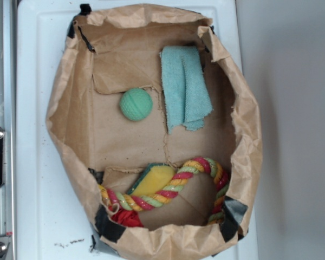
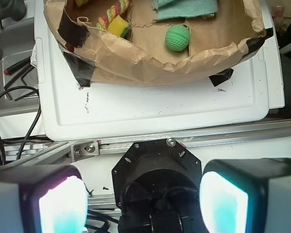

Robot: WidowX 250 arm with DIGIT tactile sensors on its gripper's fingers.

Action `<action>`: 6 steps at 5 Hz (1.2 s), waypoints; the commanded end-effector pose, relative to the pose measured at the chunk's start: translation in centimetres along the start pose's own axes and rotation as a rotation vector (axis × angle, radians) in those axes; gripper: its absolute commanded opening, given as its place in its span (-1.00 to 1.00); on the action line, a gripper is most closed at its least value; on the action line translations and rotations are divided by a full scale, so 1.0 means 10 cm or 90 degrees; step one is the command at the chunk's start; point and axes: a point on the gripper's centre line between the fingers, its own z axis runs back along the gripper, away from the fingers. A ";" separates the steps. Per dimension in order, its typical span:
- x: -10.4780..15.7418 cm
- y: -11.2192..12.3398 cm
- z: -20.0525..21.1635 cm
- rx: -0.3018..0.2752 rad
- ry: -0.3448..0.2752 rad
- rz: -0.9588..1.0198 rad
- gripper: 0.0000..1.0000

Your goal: Grab the multicolored rope.

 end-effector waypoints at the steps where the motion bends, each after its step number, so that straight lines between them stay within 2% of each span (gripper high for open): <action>1: 0.00 0.00 0.00 0.000 0.000 0.000 1.00; 2: 0.44 -0.14 -0.10 -0.026 -0.036 0.030 1.00; 3: 0.86 -0.14 -0.28 -0.030 -0.060 0.043 1.00; 4: 1.17 -0.10 -0.55 -0.040 -0.069 0.042 1.00; 5: 1.45 -0.06 -0.87 -0.040 -0.057 0.033 1.00; 6: 1.62 -0.06 -1.08 -0.032 -0.039 0.031 1.00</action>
